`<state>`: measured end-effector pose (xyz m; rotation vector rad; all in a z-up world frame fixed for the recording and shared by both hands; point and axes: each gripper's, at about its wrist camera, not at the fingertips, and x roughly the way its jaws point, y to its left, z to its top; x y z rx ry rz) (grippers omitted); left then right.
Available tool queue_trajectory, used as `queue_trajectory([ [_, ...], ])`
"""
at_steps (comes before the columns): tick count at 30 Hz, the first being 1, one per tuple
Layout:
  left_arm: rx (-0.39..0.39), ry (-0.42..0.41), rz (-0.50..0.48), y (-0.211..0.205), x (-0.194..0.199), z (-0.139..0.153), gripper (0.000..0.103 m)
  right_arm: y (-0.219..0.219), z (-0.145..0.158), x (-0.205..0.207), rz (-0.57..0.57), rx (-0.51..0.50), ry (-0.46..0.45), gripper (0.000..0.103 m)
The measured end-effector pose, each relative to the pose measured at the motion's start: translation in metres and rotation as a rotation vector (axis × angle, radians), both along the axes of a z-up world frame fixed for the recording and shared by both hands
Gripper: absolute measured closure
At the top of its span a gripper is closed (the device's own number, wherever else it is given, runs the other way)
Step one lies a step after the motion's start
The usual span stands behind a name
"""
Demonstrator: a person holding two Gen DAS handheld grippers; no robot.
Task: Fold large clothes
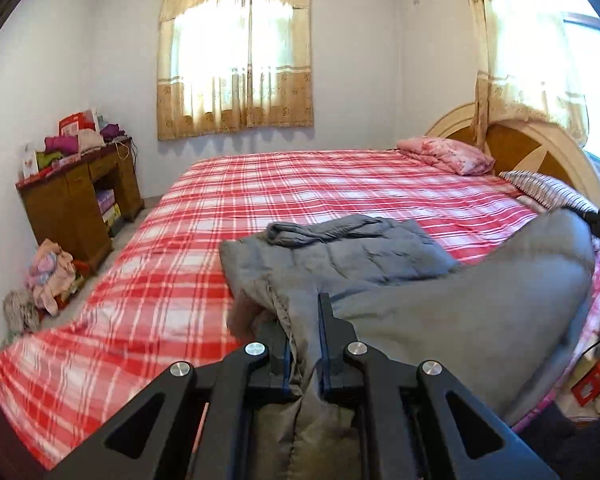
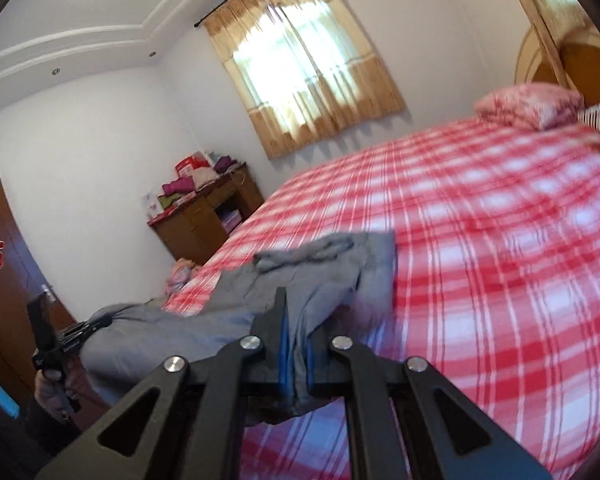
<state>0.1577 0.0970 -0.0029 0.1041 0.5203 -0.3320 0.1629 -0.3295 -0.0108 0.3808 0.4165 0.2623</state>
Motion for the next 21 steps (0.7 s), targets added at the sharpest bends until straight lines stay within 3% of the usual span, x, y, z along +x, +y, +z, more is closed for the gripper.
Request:
queue_trajectory([
  [6,0.112,-0.007,0.078,-0.016,0.124,-0.036,0.089,-0.006,-0.024,0.122,-0.085,0.028,0.049,0.095],
  [10,0.065,0.047,0.164,-0.009,0.189,-0.046,0.083,-0.007,-0.026,0.171,-0.118,0.033,0.074,0.095],
  [13,-0.017,0.072,0.240,0.008,0.220,-0.043,0.070,-0.010,-0.033,0.203,-0.142,0.006,0.095,0.095],
  [14,-0.034,0.052,0.267,0.012,0.225,-0.041,0.056,-0.011,-0.038,0.212,-0.150,0.003,0.109,0.095],
  [15,-0.034,0.018,0.302,0.016,0.228,-0.039,0.031,-0.012,-0.042,0.219,-0.151,0.008,0.122,0.095],
  [17,-0.019,-0.057,0.369,0.021,0.230,-0.036,0.011,-0.012,-0.053,0.239,-0.158,-0.010,0.154,0.095],
  [21,0.043,-0.117,0.461,0.018,0.247,-0.037,0.011,-0.010,-0.068,0.279,-0.201,-0.037,0.194,0.094],
])
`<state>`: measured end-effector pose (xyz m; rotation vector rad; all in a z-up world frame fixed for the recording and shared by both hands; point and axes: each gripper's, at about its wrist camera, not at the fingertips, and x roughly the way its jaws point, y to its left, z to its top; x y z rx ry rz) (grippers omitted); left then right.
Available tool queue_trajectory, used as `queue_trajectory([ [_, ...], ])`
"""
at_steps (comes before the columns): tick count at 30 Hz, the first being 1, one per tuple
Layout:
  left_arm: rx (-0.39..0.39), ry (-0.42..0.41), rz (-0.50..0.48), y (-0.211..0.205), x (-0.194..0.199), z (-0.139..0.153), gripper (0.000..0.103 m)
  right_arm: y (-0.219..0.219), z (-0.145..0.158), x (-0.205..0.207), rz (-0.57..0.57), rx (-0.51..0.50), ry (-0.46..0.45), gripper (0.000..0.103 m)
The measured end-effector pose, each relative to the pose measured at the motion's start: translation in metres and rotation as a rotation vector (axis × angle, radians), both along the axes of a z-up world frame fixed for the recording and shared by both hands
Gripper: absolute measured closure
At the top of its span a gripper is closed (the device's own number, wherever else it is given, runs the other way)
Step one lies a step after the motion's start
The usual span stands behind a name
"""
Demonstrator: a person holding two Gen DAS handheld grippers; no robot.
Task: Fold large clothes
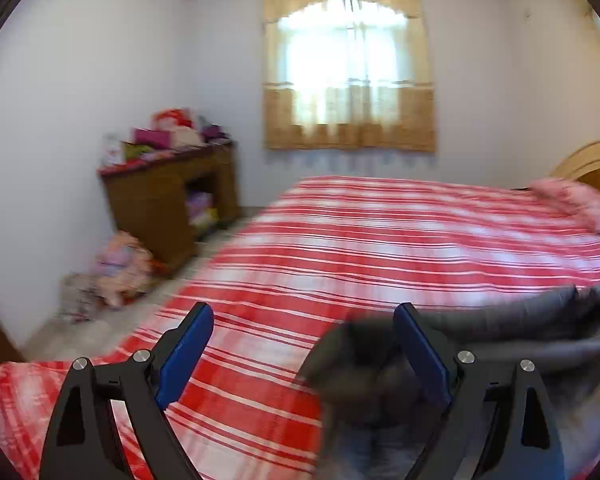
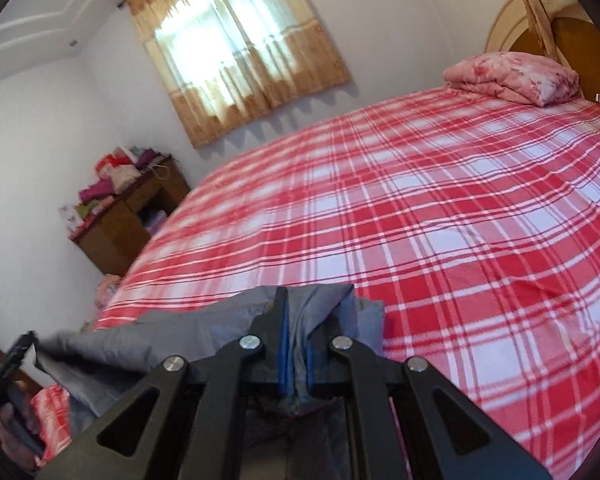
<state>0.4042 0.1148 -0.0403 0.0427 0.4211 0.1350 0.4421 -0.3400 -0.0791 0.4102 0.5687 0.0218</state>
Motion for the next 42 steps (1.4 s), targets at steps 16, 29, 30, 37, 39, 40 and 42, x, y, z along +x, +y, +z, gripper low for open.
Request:
queue_trajectory([
  [16,0.132,0.126,0.016,-0.107,0.051,-0.045,0.011,0.100,0.007,0.038,0.143,-0.153,0.055,0.064],
  [29,0.182,0.267,-0.048,-0.143,0.117,-0.115,0.011,0.134,-0.071,0.071,0.228,-0.270,0.163,0.069],
  [30,0.186,0.273,-0.054,-0.145,0.121,-0.117,0.011,0.133,-0.072,0.070,0.224,-0.264,0.158,0.069],
  [37,0.140,0.317,-0.051,-0.142,0.136,-0.132,0.005,0.129,-0.078,0.074,0.224,-0.212,0.152,0.069],
  [39,0.127,0.334,-0.047,-0.139,0.138,-0.136,0.003,0.131,-0.079,0.074,0.224,-0.215,0.158,0.069],
  [40,0.124,0.343,-0.045,-0.139,0.139,-0.137,0.003,0.131,-0.080,0.076,0.225,-0.215,0.164,0.069],
  [42,0.130,0.356,-0.041,-0.139,0.141,-0.140,0.002,0.132,-0.083,0.079,0.229,-0.211,0.180,0.068],
])
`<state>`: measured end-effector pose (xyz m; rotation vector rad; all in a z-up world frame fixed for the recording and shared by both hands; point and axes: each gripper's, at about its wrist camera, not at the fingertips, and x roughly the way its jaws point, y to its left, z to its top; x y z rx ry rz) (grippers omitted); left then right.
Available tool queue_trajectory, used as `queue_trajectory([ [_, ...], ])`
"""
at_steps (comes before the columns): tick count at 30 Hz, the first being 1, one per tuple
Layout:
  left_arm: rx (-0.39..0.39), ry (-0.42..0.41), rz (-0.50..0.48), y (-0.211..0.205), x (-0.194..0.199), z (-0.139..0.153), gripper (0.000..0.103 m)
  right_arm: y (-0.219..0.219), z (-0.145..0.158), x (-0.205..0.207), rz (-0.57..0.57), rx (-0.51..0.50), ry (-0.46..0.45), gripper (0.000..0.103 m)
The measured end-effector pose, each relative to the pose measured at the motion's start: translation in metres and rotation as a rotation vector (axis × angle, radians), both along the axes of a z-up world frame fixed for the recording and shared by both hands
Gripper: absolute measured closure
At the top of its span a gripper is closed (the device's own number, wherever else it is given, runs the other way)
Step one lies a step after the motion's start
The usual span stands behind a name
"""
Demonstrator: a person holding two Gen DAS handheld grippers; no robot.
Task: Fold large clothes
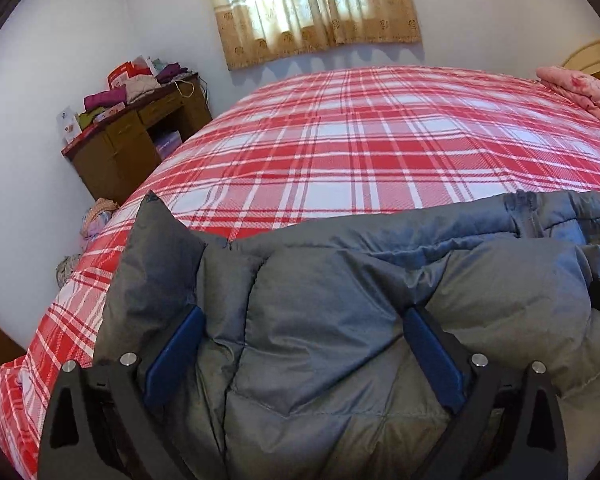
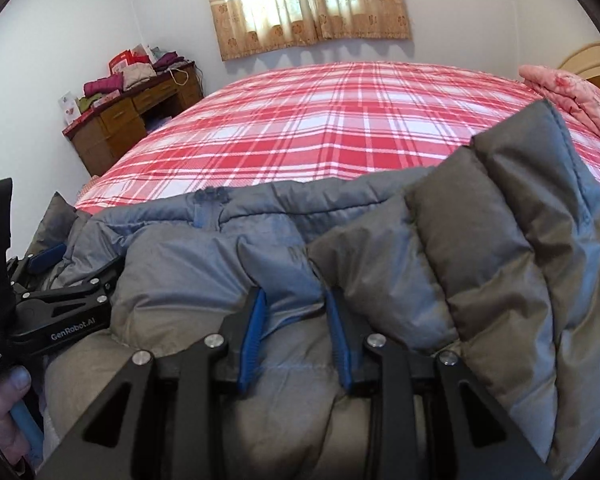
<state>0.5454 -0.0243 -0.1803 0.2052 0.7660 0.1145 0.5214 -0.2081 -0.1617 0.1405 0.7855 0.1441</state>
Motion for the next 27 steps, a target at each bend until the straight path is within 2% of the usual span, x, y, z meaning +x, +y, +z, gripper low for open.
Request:
queue_trajectory([
  [18,0.062,0.042,0.010,-0.009,0.008,-0.012,0.001,-0.002,-0.009,0.007,-0.003,0.001,0.042,0.069],
  [27,0.063,0.042,0.010,-0.009,0.008,-0.013,0.001,0.002,-0.010,0.009,-0.006,-0.024,0.047,0.069],
])
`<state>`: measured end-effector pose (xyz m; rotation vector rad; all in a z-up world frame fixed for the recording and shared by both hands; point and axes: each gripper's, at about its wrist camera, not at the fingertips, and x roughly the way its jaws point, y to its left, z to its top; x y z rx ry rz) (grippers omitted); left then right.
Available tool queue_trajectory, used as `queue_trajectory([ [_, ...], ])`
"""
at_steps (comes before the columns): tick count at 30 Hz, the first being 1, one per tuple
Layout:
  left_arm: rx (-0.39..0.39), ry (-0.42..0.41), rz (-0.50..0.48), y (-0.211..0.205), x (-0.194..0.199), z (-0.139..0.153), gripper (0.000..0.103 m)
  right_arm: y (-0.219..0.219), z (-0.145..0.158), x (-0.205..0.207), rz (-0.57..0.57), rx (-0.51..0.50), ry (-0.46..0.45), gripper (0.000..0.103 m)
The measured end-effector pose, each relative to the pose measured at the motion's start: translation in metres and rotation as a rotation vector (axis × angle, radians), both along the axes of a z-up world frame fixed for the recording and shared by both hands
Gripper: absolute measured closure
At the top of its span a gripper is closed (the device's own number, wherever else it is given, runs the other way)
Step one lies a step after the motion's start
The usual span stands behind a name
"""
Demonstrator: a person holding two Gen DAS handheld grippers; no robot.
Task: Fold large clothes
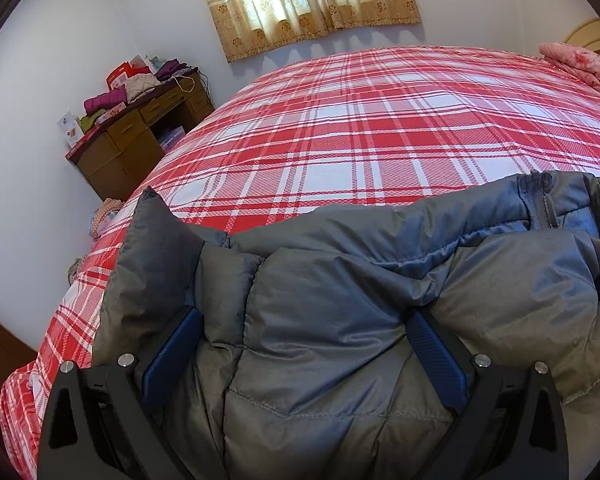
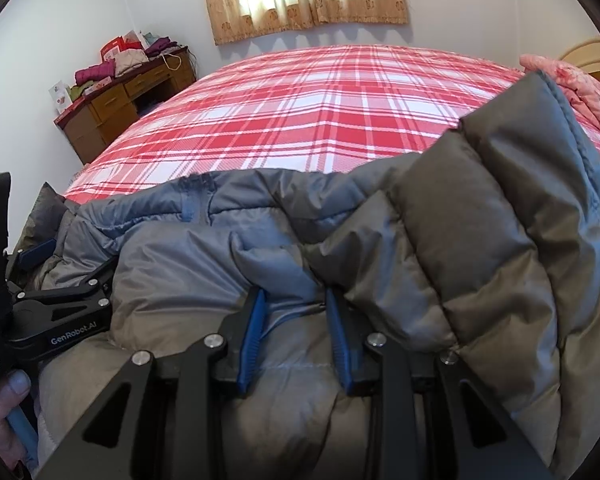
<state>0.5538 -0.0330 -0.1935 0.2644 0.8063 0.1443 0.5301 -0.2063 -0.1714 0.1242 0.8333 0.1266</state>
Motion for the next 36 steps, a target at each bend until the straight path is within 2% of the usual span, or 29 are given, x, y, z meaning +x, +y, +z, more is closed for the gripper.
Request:
queue_trajectory([
  [26,0.030,-0.003,0.003,-0.003,0.001,0.000,0.001,0.012,-0.004,0.004,-0.005,-0.058,0.009,0.068],
  [30,0.071,0.031,-0.008,-0.005,-0.007,0.017,0.001,0.020,0.002,0.005,0.002,-0.120,0.036,0.069],
  [32,0.043,-0.012,-0.037,0.004,-0.024,0.044,0.001,0.022,0.016,0.002,-0.034,-0.099,0.050,0.064],
  [34,0.071,-0.116,-0.035,0.018,-0.042,0.070,0.001,0.026,0.035,-0.006,-0.060,-0.036,-0.003,0.060],
  [36,0.085,-0.184,-0.007,0.033,-0.049,0.079,0.001,0.043,0.051,-0.012,-0.039,-0.035,-0.057,0.055],
])
